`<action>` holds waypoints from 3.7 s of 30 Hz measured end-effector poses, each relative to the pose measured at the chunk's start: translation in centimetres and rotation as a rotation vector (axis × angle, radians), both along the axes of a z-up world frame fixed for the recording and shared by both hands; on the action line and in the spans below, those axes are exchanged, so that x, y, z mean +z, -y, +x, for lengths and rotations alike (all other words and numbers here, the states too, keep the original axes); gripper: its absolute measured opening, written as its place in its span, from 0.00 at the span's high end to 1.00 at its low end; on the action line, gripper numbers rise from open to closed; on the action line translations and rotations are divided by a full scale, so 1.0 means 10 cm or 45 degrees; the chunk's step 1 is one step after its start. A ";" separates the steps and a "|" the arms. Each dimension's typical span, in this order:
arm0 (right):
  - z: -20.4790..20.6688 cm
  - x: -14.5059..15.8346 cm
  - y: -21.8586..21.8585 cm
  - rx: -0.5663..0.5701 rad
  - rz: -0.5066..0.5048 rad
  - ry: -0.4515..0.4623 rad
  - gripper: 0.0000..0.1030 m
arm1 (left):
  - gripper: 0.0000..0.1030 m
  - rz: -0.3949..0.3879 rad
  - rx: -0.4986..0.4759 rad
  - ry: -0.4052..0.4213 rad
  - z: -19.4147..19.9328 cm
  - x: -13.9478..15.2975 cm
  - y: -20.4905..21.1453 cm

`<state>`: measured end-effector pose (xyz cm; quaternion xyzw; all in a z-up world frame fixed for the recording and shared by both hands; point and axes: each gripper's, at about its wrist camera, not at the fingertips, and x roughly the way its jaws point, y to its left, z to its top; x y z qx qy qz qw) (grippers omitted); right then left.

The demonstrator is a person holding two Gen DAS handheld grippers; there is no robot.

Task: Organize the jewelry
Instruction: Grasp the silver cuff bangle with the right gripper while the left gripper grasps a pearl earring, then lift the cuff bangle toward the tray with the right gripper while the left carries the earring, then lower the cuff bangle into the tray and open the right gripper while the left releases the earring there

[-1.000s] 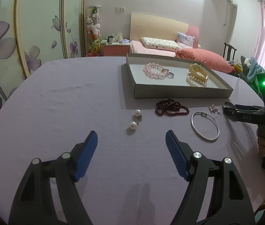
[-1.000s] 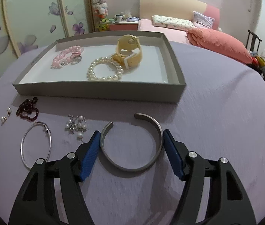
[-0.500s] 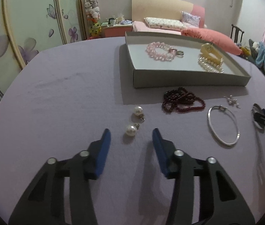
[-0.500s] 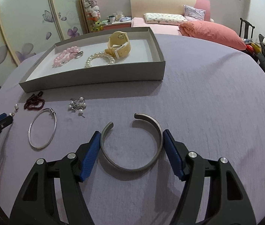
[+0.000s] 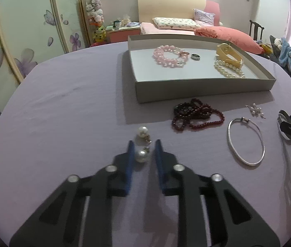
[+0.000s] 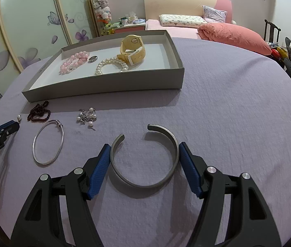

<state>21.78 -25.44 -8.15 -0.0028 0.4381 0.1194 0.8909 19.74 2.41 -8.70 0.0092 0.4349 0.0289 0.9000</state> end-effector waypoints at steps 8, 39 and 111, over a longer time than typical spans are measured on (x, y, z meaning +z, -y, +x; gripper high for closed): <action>-0.05 0.01 0.01 0.002 0.041 -0.005 0.35 | 0.86 -0.061 0.019 0.014 -0.12 0.01 -0.09; -0.45 0.61 -0.21 0.036 0.130 0.338 0.35 | 0.86 -0.168 -0.075 0.421 -0.55 0.71 0.27; 1.00 0.47 -0.40 -0.036 0.272 0.380 0.20 | 0.68 -0.201 0.006 0.461 1.38 0.49 0.42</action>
